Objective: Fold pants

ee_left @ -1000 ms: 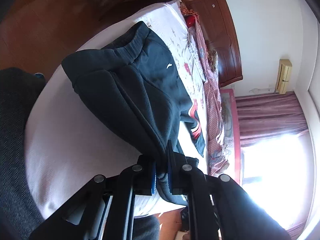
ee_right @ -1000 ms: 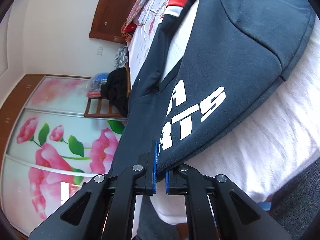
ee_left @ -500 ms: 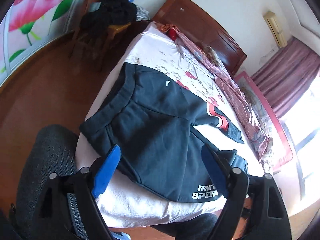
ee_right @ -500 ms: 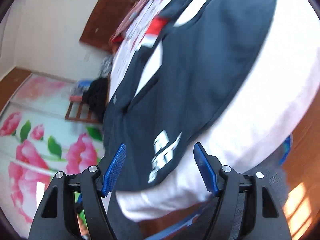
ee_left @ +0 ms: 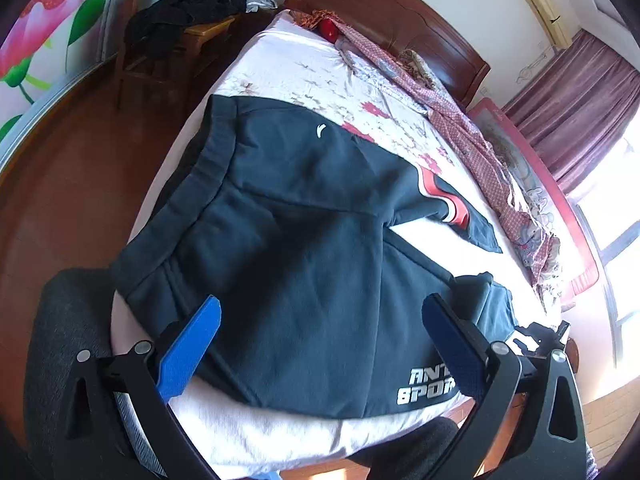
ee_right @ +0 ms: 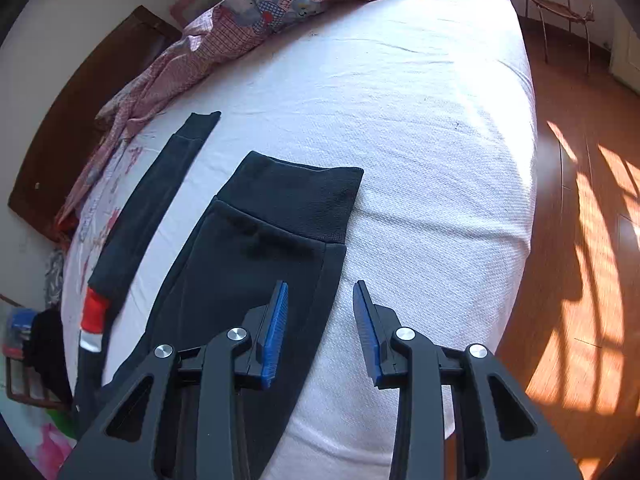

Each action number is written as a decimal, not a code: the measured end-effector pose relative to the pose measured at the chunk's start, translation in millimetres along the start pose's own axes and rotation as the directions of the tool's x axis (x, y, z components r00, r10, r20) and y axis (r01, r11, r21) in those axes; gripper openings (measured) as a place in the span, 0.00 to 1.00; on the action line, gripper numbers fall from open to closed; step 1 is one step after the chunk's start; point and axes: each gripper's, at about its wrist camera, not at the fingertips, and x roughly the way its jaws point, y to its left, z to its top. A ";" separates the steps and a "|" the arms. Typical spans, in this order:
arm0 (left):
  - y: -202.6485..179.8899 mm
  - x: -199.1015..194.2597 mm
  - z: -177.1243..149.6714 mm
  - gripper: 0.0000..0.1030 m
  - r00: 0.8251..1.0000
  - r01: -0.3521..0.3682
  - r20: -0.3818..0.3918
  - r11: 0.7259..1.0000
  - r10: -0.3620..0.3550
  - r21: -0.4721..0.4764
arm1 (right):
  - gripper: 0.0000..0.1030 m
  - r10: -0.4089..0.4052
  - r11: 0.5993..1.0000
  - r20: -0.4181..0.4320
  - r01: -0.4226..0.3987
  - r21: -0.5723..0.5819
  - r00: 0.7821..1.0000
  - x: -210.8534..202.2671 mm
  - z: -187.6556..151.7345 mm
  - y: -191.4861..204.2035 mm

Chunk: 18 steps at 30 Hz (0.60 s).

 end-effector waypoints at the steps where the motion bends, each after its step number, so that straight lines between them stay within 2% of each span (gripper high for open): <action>1: -0.8 6.0 4.9 0.98 1.000 -0.004 0.021 1.000 0.004 0.014 | 0.29 -0.009 1.000 -0.003 0.009 0.003 1.000 5.3 1.3 -0.5; 2: -1.8 14.7 9.1 0.98 0.999 -0.006 0.032 0.999 0.005 0.033 | 0.27 -0.017 1.000 0.012 0.017 -0.009 1.000 7.6 1.1 1.1; 3: -2.9 25.3 12.3 0.98 1.000 -0.016 0.021 0.999 0.015 0.050 | 0.13 -0.023 0.999 0.025 0.024 -0.043 0.999 7.9 0.2 6.7; 5: 1.7 44.1 14.7 0.98 0.998 -0.065 -0.006 0.997 0.066 0.044 | 0.06 -0.075 0.984 0.026 0.078 -0.160 0.997 11.1 -0.8 22.4; 6: 7.4 51.3 14.3 0.98 0.995 -0.101 -0.017 0.995 0.102 0.023 | 0.06 -0.072 0.976 0.036 0.078 -0.205 0.997 8.2 -0.5 29.7; 8: 24.5 62.4 13.4 0.98 0.985 -0.171 -0.045 0.983 0.168 -0.063 | 0.05 -0.024 0.975 0.082 0.041 -0.220 0.996 -13.5 2.6 33.3; 10: 42.9 67.7 11.7 0.98 0.971 -0.238 -0.058 0.958 0.232 -0.158 | 0.05 -0.005 0.977 0.151 0.038 -0.212 0.988 -41.6 10.4 24.4; 11: 51.5 68.8 10.2 0.98 0.971 -0.240 -0.057 0.951 0.233 -0.196 | 0.05 -0.022 0.977 0.194 0.062 -0.202 0.981 -55.9 14.7 14.5; 13: 54.6 70.9 8.2 0.98 0.972 -0.235 -0.055 0.951 0.229 -0.201 | 0.05 -0.083 0.979 0.242 0.125 -0.164 0.967 -71.9 22.0 -16.3; 17: 41.0 77.1 1.6 0.98 0.957 -0.291 -0.039 0.951 0.288 -0.108 | 0.05 -0.203 0.964 0.171 0.228 -0.136 0.964 -46.5 14.2 -74.0; 18: 38.7 78.6 -0.5 0.98 0.952 -0.306 -0.036 0.947 0.304 -0.093 | 0.05 -0.181 0.972 0.114 0.196 -0.133 0.977 -32.2 7.7 -83.6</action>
